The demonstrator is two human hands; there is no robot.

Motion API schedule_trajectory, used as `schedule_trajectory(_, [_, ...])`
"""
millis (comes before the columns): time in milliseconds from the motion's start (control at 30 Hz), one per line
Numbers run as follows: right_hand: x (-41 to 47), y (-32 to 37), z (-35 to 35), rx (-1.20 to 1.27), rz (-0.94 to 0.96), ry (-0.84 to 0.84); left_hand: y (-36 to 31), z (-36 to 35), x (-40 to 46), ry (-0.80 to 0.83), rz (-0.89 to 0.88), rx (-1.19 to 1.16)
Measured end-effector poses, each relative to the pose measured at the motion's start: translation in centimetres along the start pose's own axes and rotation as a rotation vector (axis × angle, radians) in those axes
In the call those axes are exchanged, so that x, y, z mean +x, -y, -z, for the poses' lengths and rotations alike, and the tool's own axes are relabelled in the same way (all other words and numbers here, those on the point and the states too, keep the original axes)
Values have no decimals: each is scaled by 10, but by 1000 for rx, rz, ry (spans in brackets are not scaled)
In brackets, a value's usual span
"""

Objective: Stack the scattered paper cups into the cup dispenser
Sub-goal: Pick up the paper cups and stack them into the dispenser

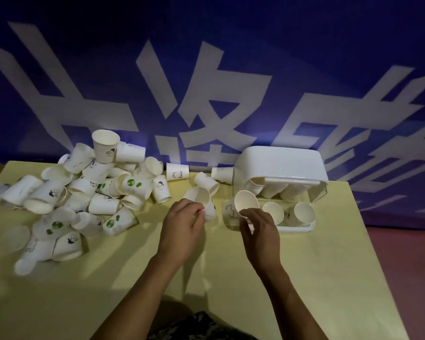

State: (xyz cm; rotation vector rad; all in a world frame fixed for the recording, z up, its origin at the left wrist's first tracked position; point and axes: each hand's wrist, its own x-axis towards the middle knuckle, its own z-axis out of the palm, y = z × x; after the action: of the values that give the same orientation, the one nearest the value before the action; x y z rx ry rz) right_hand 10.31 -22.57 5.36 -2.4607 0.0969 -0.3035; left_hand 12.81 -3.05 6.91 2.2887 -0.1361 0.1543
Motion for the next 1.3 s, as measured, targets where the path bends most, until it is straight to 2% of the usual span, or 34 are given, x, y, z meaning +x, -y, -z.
schedule_trajectory(233, [11, -82, 56, 37, -69, -58, -68, -78, 2, 66, -41, 25])
schedule_trajectory(567, [25, -172, 102, -97, -178, -94, -107, -163, 15, 202, -16, 148])
schedule_trajectory(1133, [59, -233, 73, -284, -113, 285, -88, -232, 50, 570, 58, 335])
schedule_trajectory(1300, [63, -239, 71, -295, -100, 335, -82, -250, 54, 620, 69, 246])
